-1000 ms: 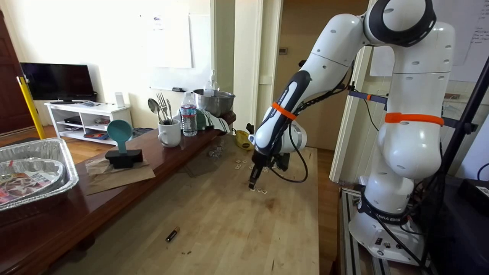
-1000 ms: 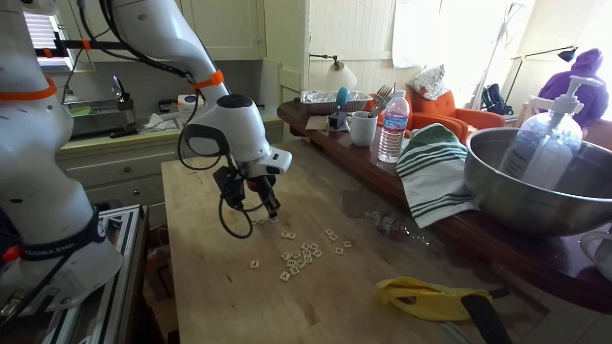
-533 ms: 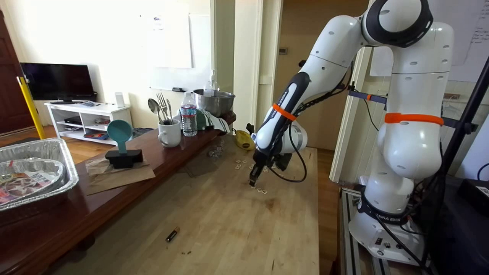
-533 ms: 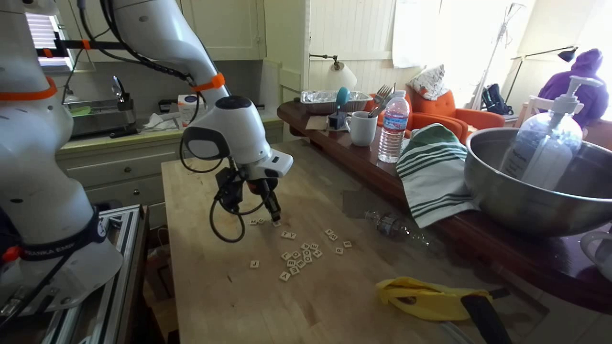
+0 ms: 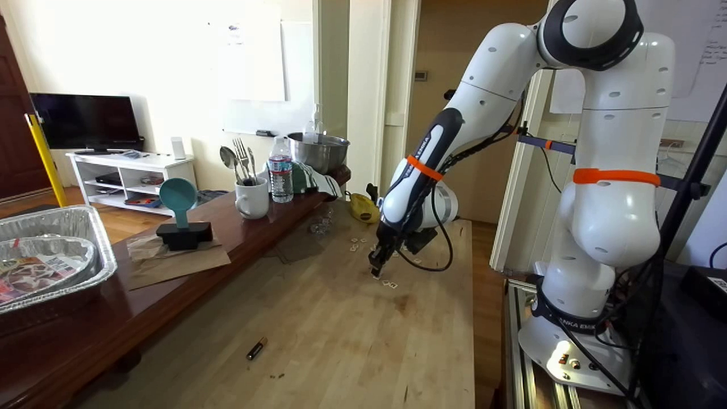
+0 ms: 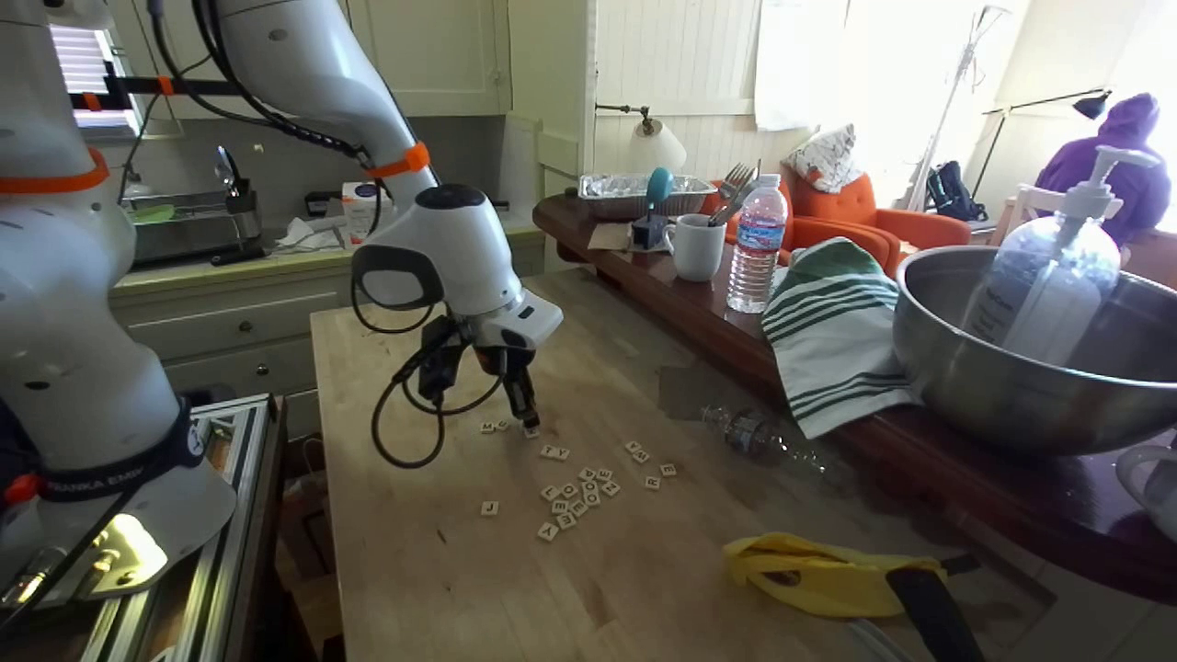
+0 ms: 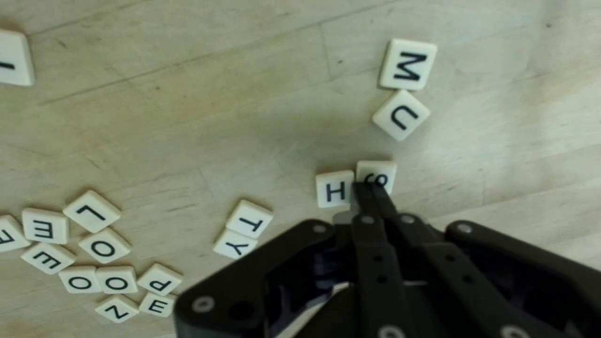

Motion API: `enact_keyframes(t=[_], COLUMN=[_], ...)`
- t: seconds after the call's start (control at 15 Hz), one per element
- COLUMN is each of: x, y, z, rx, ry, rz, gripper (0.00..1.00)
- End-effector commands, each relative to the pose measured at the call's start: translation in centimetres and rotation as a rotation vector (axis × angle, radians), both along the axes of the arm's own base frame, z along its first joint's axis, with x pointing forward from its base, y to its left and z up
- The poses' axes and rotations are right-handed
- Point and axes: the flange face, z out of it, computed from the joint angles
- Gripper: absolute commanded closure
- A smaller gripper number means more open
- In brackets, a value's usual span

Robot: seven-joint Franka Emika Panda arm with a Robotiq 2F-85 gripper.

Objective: Align the blocks on the table

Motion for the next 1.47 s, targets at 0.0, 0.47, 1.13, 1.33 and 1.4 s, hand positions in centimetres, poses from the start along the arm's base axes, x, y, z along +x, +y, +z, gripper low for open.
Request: enact_keyframes(t=[0.0, 0.47, 1.13, 1.33, 1.4], x=[-1.5, -1.8, -1.4, -1.0, -0.9], y=[0.0, 0.3, 1.0, 0.9, 0.9], z=[-2.0, -1.7, -0.6, 0.5, 0.9], rx=[0.015, 0.018, 0.012, -0.007, -0.013], ry=[0.085, 0.136, 0.189, 0.140, 0.123], rz=[-0.041, -0.026, -0.038, -0.023, -0.014], gripper=[1.00, 1.00, 1.00, 1.00, 1.00])
